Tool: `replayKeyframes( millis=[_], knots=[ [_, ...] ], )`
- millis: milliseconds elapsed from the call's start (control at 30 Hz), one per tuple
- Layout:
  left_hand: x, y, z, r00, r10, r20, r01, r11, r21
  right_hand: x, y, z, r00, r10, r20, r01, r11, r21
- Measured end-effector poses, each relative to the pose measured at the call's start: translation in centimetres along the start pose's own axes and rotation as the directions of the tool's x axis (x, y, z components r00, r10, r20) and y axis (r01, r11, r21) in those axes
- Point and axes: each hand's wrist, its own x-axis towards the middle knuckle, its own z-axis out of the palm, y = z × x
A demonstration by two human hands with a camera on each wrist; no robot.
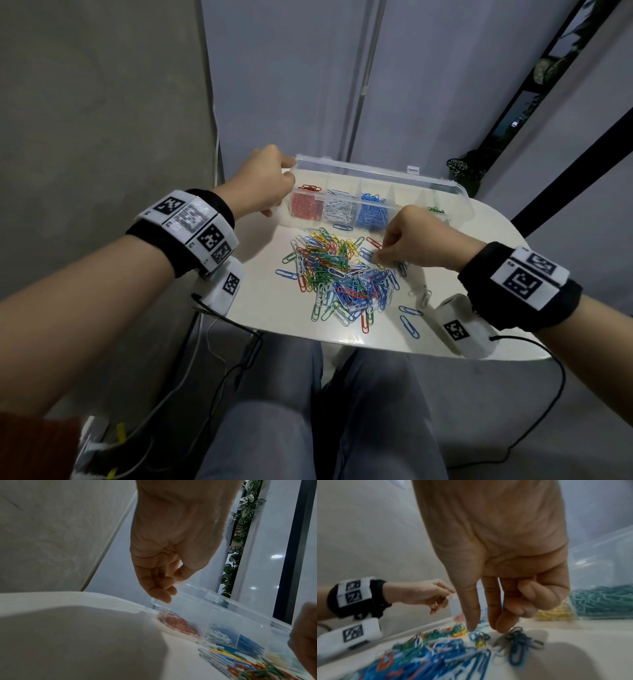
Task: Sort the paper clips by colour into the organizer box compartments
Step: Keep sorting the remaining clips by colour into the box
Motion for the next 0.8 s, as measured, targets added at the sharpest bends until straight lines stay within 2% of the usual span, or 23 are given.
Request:
replayKeyframes(
  millis=[233,333,433,633,800],
  knots=[
    [0.0,0.1,0.0,1.0,0.001,0.0,-0.001,1.0,-0.002,0.7,-0.7,1.1,0.998,-0.058,0.037,0.061,0.995,-0.082],
    [0.1,0.0,0.0,1.0,-0.004,-0.002,0.004,1.0,-0.001,0.7,-1.0,0.3,0.992,-0.123,-0.036,0.123,0.992,-0.005],
    [0.1,0.0,0.0,1.0,-0.009,-0.002,0.009,1.0,0.005,1.0,-1.1,-0.4,0.986,-0.154,-0.058,0.158,0.984,0.082],
    [0.0,-0.1,-0.1,1.0,0.01,-0.011,-0.01,1.0,0.008,1.8,-1.3,-0.8,0.972,-0.236,0.011,0.229,0.952,0.202],
    [0.0,-0.1,-0.1,1.0,0.017,-0.012,-0.017,1.0,0.007,2.8,-1.5,0.0,0.965,-0.253,0.073,0.246,0.965,0.093]
  ],
)
